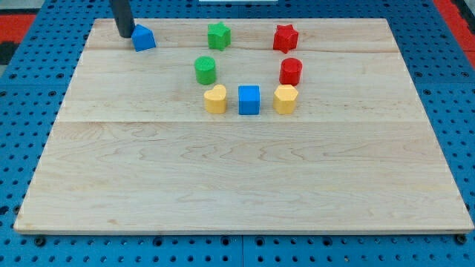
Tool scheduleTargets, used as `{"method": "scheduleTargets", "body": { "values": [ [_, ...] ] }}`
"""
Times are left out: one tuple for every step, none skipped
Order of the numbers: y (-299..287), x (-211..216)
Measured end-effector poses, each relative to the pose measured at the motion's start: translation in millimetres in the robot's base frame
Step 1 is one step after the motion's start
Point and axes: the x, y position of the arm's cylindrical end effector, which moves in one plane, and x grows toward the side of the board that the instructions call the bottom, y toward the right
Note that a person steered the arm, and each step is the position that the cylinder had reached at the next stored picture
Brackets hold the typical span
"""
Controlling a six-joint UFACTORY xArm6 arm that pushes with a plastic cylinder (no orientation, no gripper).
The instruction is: Place red star to the top of red circle
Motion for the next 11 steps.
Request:
{"method": "scheduleTargets", "body": {
  "values": [
    [18,-29],
    [80,-27],
    [155,-26],
    [211,-28],
    [252,-18],
    [280,-15],
    [280,-13],
    [283,0],
    [284,14],
    [291,23],
    [294,30]
  ]
}}
